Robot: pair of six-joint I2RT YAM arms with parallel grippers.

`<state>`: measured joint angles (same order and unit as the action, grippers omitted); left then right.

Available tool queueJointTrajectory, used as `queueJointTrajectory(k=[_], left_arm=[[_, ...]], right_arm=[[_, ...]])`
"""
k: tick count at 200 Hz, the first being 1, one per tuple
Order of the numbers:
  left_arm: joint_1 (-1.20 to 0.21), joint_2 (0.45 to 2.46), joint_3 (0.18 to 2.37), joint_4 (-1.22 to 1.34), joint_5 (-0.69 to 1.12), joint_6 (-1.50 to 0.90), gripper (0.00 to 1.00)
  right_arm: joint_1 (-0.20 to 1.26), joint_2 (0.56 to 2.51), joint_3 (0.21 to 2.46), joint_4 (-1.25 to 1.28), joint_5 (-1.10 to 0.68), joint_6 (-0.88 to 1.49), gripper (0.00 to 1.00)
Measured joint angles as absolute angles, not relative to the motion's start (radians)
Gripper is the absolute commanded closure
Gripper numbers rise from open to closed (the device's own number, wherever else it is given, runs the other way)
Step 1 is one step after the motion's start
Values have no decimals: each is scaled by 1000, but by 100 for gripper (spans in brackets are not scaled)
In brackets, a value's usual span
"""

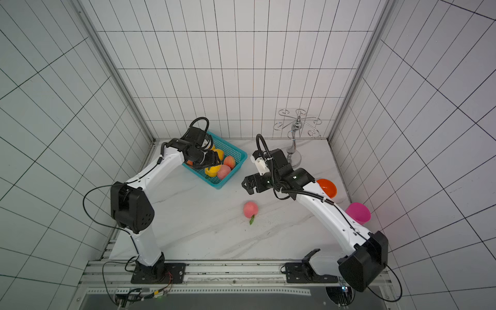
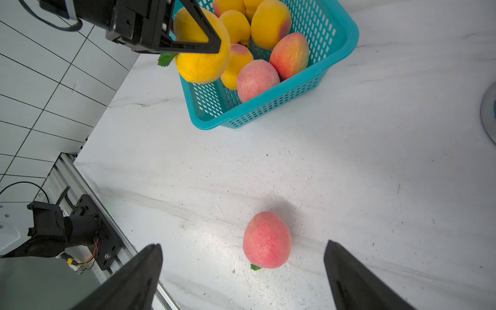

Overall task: Put the peaches into the basket
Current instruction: Place the peach in the basket.

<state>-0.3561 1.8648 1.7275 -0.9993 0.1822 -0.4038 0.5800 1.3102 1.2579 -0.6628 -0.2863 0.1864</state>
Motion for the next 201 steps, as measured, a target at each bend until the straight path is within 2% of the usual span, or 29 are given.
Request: queueJointTrajectory(k=[201], left_arm=[[-424, 1997, 1728, -989, 67, -320, 41]], right_arm=[[558, 1333, 1256, -691, -295, 220, 3]])
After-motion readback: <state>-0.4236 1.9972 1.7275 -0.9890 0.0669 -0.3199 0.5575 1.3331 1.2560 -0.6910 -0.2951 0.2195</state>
